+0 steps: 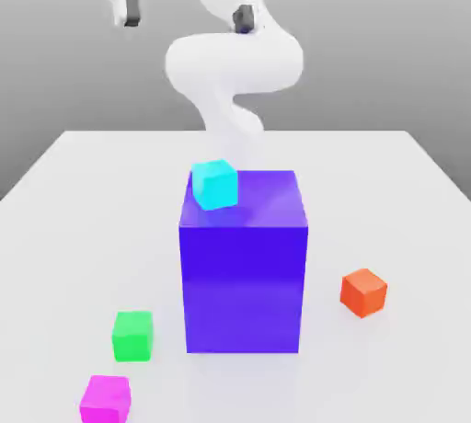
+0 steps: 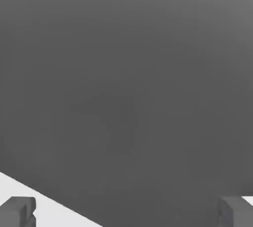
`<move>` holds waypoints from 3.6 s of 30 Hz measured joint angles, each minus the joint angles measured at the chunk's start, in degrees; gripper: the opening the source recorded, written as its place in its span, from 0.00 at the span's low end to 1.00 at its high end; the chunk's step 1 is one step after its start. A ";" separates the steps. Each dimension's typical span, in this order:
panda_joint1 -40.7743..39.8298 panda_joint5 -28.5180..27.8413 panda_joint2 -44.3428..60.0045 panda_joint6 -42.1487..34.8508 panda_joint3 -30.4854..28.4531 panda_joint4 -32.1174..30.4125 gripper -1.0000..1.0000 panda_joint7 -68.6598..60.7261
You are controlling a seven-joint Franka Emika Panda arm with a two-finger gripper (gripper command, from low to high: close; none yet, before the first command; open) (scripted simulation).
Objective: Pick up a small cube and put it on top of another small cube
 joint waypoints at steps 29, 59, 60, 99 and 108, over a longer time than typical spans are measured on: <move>-3.21 15.30 39.34 11.55 -6.94 -1.65 0.50 -72.55; -3.85 12.35 47.34 -1.41 -4.60 3.40 0.00 -72.95; -3.52 12.01 47.48 -2.83 -4.61 4.02 0.00 -72.10; 6.09 -16.81 43.13 -19.61 -7.93 5.01 0.00 -72.32; 1.68 -15.53 36.91 -9.29 -8.70 -4.17 0.00 -82.66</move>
